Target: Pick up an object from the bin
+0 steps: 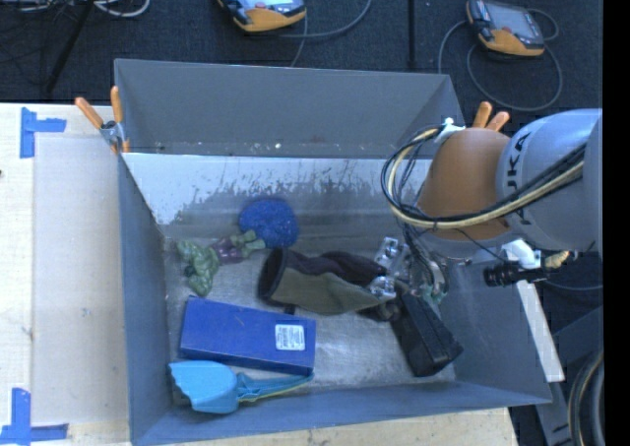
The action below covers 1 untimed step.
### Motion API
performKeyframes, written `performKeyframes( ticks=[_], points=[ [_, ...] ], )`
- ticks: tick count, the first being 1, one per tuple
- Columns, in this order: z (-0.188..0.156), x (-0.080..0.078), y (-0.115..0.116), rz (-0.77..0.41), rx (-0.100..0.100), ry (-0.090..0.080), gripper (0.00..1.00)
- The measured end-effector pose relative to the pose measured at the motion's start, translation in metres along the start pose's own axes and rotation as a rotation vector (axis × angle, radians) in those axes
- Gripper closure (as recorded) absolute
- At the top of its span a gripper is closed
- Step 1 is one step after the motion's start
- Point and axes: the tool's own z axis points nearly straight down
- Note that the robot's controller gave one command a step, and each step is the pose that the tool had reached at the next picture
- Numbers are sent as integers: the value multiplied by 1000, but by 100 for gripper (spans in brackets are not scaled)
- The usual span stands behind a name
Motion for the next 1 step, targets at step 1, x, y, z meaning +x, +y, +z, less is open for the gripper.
performKeyframes(
  ticks=[1],
  points=[
    [-33, 1, -4, 14, 7, 12, 100]
  ],
)
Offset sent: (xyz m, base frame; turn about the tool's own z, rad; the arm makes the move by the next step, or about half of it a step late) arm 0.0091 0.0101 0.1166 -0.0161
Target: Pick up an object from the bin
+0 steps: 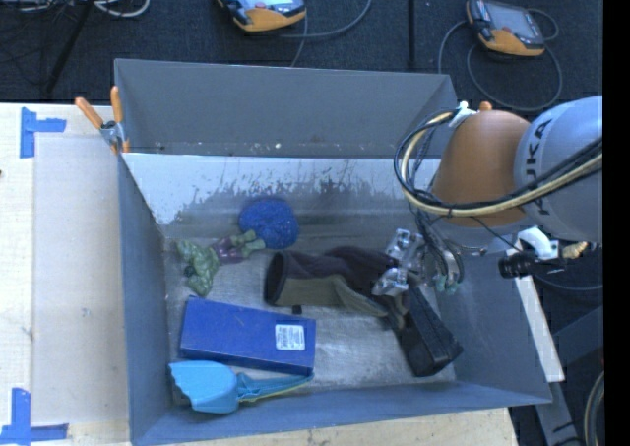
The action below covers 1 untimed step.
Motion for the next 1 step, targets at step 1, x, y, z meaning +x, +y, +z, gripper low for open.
performKeyframes(
  ticks=[1],
  points=[
    [-63, -5, 10, -19, 1, -4, 100]
  ],
)
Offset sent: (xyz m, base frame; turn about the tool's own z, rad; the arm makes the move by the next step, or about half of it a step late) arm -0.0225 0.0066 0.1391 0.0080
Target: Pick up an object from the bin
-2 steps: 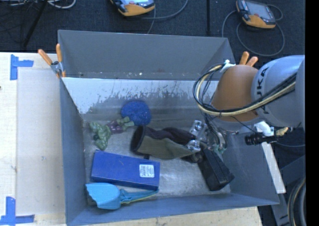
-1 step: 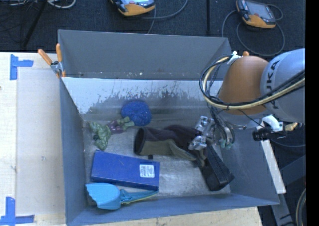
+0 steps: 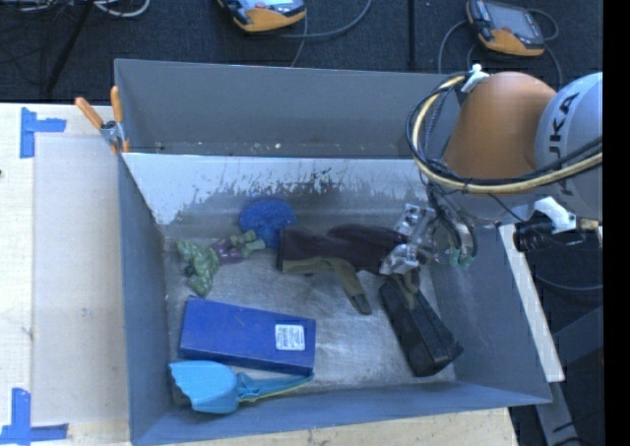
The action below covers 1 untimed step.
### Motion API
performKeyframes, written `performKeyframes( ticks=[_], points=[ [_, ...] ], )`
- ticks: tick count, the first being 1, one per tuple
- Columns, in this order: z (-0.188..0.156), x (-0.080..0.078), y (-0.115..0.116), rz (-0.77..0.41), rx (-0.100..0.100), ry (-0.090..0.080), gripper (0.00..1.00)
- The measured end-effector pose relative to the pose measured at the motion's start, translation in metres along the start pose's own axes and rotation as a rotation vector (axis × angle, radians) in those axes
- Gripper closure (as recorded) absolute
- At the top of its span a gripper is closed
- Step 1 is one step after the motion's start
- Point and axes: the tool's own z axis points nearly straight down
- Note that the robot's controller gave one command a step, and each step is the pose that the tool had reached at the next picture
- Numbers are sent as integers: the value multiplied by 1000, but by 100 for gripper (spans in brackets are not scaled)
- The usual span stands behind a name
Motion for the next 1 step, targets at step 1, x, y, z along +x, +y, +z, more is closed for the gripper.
performKeyframes(
  ticks=[1],
  points=[
    [-58, 21, -5, 15, 0, 2, 100]
  ],
)
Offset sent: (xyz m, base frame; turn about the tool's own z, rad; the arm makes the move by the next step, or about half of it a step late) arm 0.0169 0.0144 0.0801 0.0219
